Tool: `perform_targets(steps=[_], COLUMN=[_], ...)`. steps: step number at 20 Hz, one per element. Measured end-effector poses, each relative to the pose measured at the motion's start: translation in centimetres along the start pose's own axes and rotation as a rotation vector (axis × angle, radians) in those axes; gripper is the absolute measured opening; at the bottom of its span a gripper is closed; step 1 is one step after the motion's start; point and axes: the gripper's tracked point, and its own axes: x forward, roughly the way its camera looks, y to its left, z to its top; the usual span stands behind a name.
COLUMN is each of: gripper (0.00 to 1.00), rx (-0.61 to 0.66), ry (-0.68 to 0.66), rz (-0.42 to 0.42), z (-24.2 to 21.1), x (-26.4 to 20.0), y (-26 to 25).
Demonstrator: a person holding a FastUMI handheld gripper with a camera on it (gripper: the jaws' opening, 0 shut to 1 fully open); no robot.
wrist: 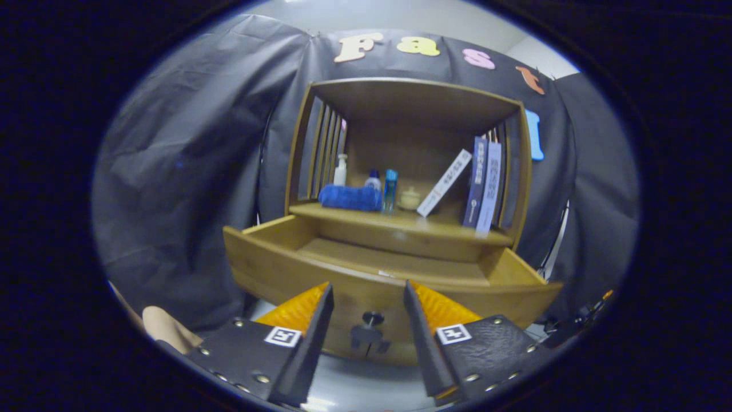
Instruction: Pull open the drawer, take out the items inside it, and place them on the countertop above the cabinet.
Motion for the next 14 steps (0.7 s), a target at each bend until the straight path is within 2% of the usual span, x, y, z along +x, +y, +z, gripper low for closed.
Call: perform_targets(steps=[4,7,10,14], gripper=[0.86,0.99,0.99,0.99], rx=[-0.018,-0.012,-0.047,-0.077], ry=[-0.01,0.066,0.198,0.448], rz=[-0.009,-0.002,0.007,0.063], z=[4.6,5.3,3.7,-1.7], x=[3.5,7.4,11.2,14.8], y=[-1.2,-1.5,-1.7,-0.5])
